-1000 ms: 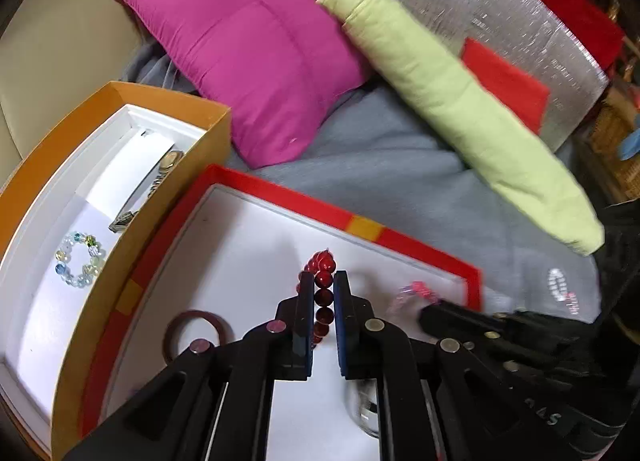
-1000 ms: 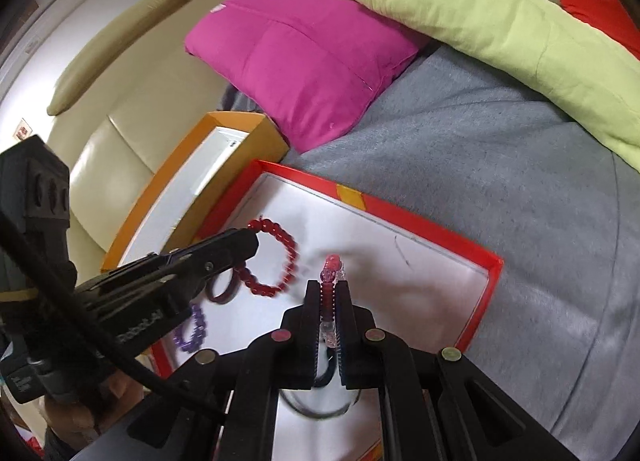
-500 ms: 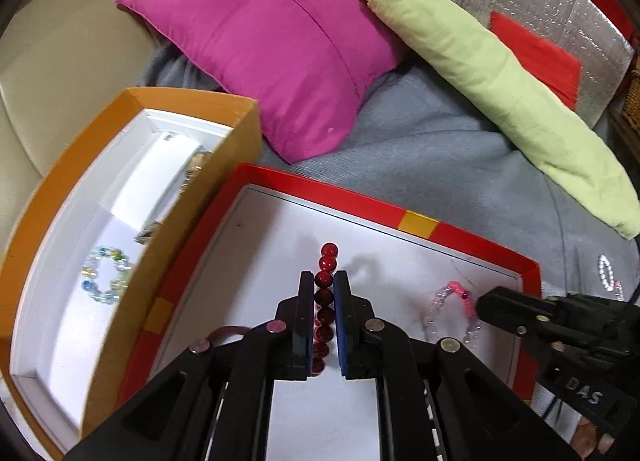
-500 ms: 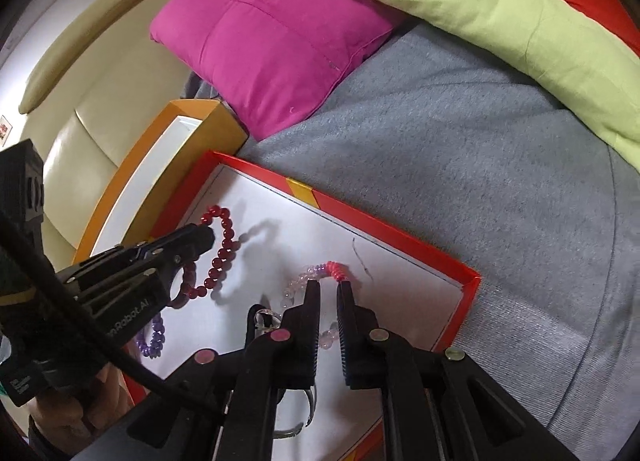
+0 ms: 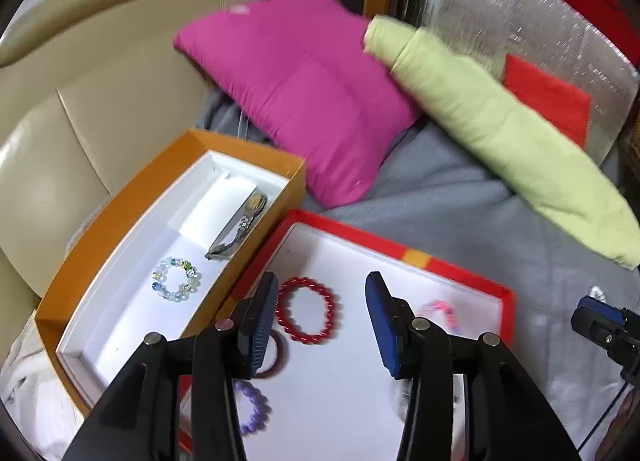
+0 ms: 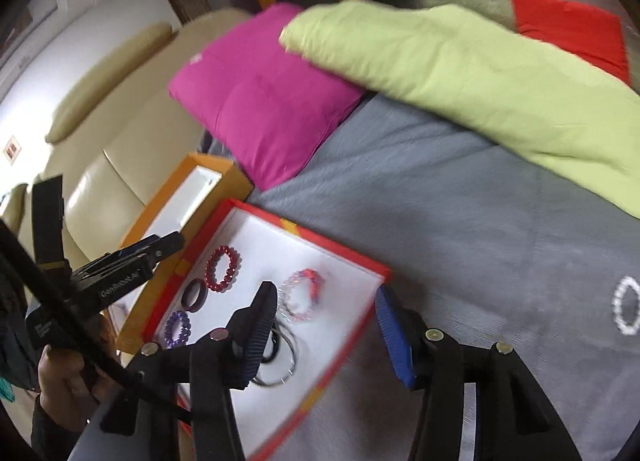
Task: Organize jewelry
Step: 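Move both tools back toward the remaining bracelets on the bed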
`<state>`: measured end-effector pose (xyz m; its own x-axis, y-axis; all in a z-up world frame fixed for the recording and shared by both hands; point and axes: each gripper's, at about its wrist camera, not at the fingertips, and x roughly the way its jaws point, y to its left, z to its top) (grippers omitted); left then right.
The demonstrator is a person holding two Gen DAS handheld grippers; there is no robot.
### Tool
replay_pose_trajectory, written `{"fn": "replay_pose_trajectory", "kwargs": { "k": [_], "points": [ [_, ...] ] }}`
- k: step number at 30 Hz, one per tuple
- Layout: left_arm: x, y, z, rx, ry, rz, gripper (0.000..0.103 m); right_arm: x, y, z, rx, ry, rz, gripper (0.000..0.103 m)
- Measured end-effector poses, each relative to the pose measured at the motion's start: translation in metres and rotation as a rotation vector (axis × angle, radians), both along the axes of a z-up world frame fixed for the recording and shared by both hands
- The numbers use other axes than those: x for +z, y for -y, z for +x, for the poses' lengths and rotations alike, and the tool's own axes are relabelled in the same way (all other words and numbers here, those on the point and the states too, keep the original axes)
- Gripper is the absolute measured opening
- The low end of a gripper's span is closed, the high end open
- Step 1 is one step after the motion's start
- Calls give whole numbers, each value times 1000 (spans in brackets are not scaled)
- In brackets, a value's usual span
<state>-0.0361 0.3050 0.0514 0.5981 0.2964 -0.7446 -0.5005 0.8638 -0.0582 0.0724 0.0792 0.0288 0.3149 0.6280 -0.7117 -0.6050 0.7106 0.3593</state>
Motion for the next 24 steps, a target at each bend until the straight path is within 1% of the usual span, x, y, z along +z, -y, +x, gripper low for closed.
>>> {"fn": "replay_pose_trajectory", "kwargs": {
  "k": [3,6,8,9,10,12,15,17,19,22,24],
  "points": [
    [10,29,-6,-31,50,-18,46,1,48,-4,-63,2,31,60],
    [11,79,-1,-104,60,-18,46,-8,99,-9,-127,-14,33,60],
    [6,119,8,-178,55,-21,48,-17,129,-9,-165,-22,22,60],
    [1,143,13,-218,51,-24,53,-22,146,-9,-189,-29,12,60],
    [-4,161,17,-248,45,-27,55,-28,165,-7,-217,-36,-1,60],
    [-18,201,30,-328,13,-37,56,-37,202,-1,-283,-47,-26,60],
    [-41,248,49,-408,-45,-42,56,-45,254,16,-386,-71,-57,60],
    [-53,268,58,-443,-69,-44,56,-50,283,28,-449,-87,-85,60],
    [-62,280,64,-460,-80,-41,56,-57,302,42,-483,-109,-106,60],
    [-76,286,71,-466,-93,-39,56,-65,320,66,-521,-131,-152,52],
    [-86,286,73,-465,-99,-19,56,-74,326,83,-532,-155,-159,44]
  ]
}}
